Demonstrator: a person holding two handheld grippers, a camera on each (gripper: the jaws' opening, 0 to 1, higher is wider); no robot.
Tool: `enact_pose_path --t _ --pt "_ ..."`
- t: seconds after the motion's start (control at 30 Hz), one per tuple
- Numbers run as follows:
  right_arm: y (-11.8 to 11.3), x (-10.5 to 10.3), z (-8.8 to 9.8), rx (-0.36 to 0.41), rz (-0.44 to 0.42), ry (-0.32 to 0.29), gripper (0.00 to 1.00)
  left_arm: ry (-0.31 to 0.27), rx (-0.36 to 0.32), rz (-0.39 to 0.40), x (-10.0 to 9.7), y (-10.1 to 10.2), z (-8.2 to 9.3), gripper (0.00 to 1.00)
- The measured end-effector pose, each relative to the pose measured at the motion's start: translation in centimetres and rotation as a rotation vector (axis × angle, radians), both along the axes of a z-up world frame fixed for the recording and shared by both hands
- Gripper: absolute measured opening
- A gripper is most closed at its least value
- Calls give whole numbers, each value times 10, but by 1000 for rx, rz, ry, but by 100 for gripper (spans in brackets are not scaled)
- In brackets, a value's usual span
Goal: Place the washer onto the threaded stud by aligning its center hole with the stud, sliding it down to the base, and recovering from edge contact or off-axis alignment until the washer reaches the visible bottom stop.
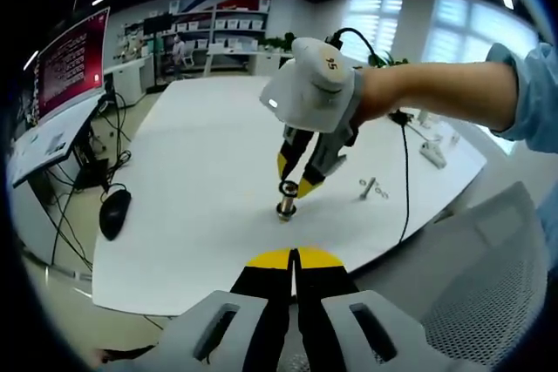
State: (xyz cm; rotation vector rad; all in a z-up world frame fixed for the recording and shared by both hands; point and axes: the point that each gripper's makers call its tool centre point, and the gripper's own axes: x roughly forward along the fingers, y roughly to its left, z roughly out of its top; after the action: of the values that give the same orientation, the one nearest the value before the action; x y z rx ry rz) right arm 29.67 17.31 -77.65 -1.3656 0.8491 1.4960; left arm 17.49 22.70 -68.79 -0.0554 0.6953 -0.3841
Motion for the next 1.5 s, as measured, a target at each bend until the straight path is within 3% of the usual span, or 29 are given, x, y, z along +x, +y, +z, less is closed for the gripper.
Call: enact_pose_path --t 0.83,0.9,0.97,1.23,1.33,1.5 --pt "-4 5 -49 -85 13 5 24 -2 -1 8 1 1 0 0" --pt "-3 5 -47 -63 -3 2 28 -2 -4 9 1 1 0 0" --pt "-2 8 -47 -38 -40 0 42 -4 -4 8 1 1 1 0" --pt "-17 12 -22 7 -93 -1 39 -6 -5 4 2 0 1 0" --pt "-19 11 -8 67 -163 19 38 -8 -7 3 1 0 1 0" --pt "-34 10 20 107 -171 -25 39 -12 -11 -1 1 -1 2 0"
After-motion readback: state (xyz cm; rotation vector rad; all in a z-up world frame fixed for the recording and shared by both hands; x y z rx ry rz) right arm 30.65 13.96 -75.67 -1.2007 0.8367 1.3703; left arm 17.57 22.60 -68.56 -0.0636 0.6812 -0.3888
